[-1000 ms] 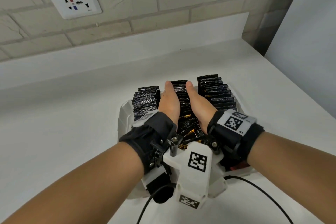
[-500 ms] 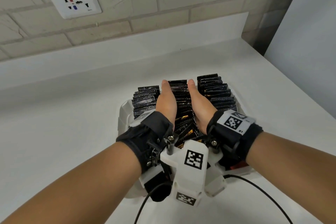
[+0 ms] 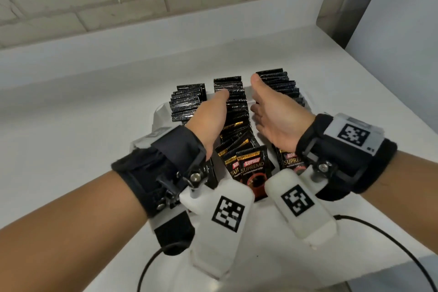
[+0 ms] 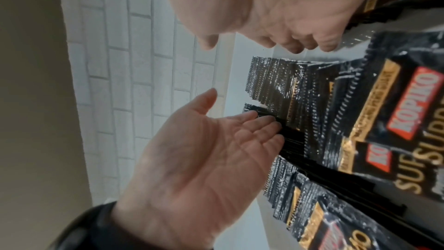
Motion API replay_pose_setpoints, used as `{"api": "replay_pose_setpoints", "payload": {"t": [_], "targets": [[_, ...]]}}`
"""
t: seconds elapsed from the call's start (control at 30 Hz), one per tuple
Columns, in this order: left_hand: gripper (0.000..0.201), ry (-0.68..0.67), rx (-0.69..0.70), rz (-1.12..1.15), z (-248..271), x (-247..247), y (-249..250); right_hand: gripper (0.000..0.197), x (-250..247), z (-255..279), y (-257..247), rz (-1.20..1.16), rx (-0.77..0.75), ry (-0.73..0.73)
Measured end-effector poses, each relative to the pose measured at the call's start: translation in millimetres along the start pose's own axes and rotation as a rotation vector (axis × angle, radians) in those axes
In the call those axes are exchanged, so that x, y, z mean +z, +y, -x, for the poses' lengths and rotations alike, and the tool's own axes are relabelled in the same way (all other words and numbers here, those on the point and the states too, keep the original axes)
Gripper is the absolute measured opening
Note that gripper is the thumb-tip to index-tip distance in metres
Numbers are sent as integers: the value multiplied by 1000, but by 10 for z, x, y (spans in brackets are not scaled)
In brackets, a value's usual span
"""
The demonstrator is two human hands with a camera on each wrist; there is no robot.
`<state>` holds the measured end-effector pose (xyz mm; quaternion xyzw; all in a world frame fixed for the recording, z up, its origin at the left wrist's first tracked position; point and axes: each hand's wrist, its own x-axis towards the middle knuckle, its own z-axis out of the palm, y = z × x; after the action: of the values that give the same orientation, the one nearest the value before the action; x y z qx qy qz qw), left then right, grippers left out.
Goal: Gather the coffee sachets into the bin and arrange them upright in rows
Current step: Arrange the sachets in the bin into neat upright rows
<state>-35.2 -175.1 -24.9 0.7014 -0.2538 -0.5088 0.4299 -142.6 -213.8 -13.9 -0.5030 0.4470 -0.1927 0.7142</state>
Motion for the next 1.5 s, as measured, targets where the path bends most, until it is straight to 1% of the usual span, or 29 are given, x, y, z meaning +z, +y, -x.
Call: {"api": "replay_pose_setpoints", "payload": {"t": [0.03,0.07,0.13,0.2,0.27,0.3,0.33,0.37,0.43,0.5,0.57,0.63,0.7,0.8,0.87,0.97,1.03,1.1,1.17,1.23,1.33,1.43,1.5], "targets": [[31,-11,-2,-8,18,-14,-7,43,0,50,-10,-1,1,-10],[25,-29,4,-11,12,-35,-40,42,-9,94,-11,20,-14,-16],[21,-42,-1,-29,132,-54,-31,43,-34,182,-9,176,-66,-28],[29,-51,22,-91,195,-79,-62,48,-80,250,5,486,-120,-36],[38,-30,28,-191,287,-83,-75,49,-137,306,22,866,-180,-57],[35,-36,32,-237,319,-89,-93,47,-154,334,33,1032,-215,-64],[31,-56,52,-282,347,-93,-109,44,-166,357,52,1166,-238,-70],[31,-80,79,-338,377,-89,-111,43,-169,373,75,1281,-247,-75],[40,-132,142,-563,439,-88,-116,47,-147,388,122,1472,-242,-87],[68,-162,209,-851,453,-81,-146,55,-110,390,143,1627,-240,-94],[83,-144,267,-1065,467,-78,-194,62,-59,378,134,1731,-246,-82],[94,-121,273,-1175,448,-75,-237,66,-6,351,118,1795,-253,-59],[103,-117,257,-1209,429,-67,-244,68,37,316,118,1859,-243,-60],[105,-115,259,-1255,399,-43,-253,67,73,285,120,1917,-215,-82],[100,-106,257,-1304,355,-29,-299,59,76,263,110,1926,-223,-81],[90,-86,291,-1341,290,-35,-344,35,83,216,99,1918,-226,-94],[81,-104,310,-1318,248,-52,-343,29,84,187,91,1895,-181,-114],[75,-116,317,-1269,211,-73,-323,32,77,159,74,1849,-143,-132],[72,-120,336,-1215,176,-100,-285,36,60,125,67,1790,-156,-125],[71,-129,361,-1156,152,-131,-245,34,47,87,76,1721,-204,-109],[76,-111,364,-1072,137,-172,-206,36,42,51,86,1647,-232,-89],[86,-117,326,-1008,146,-156,-226,38,25,53,77,1622,-221,-54],[91,-107,294,-988,171,-116,-254,43,19,59,83,1611,-209,-25]]}}
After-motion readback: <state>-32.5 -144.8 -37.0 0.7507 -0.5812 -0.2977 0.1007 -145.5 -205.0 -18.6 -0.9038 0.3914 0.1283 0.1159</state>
